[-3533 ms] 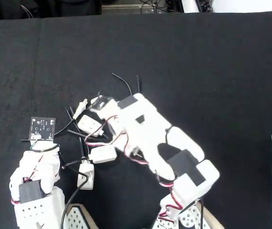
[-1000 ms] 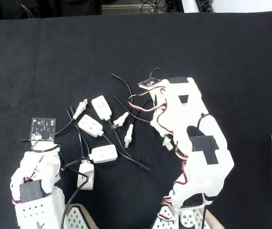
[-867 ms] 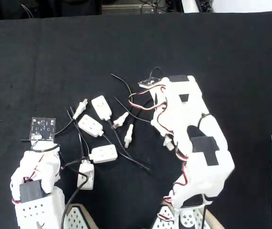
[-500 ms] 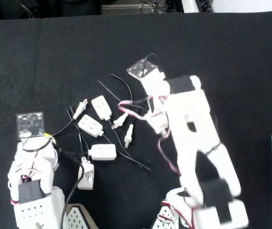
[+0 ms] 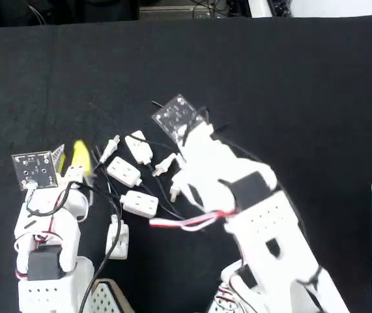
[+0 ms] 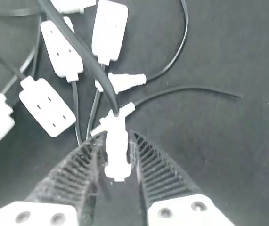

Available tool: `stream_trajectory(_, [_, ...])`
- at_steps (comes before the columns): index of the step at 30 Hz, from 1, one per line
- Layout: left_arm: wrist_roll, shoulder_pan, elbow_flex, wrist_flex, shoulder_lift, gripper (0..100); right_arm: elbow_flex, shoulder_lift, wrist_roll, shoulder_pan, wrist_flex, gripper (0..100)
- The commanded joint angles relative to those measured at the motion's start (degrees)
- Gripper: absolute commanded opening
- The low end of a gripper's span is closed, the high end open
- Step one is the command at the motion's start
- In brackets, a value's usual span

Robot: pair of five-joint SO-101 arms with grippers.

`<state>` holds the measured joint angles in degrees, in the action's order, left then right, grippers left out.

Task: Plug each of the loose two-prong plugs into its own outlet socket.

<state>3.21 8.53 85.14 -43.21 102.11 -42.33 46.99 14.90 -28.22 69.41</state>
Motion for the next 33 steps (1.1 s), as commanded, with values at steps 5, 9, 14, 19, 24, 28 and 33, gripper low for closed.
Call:
stream_trajectory(5, [5.4, -7.1, -4.1, 1.9, 0.2, 21, -8.8, 16.0, -1.8, -7.2, -6.9, 1.1])
stream_trajectory(9, [8.5, -9.6, -5.6, 2.6, 0.3, 21, -13.2, 23.2, -1.8, -10.6, -7.7, 1.1])
stream_trajectory(14, [10.0, -9.6, -13.0, 2.3, 0.3, 21, -15.7, 29.5, -2.8, -12.0, -7.7, 1.1])
stream_trajectory(19, [9.8, -9.5, -21.3, -0.6, 0.2, 21, -17.1, 32.4, -3.4, -11.9, -7.6, 1.1])
stream_trajectory(24, [9.7, -10.2, -19.8, -5.5, 0.1, 21, -17.4, 34.2, -3.5, -12.0, -7.3, 1.1])
stream_trajectory(28, [9.7, -11.3, -13.4, -5.1, 0.2, 22, -17.4, 35.8, -3.9, -12.1, -7.3, 1.1])
stream_trajectory(33, [6.5, -20.2, -9.2, -4.1, 0.2, 21, -17.5, 35.8, -4.2, -14.9, -7.2, 1.1])
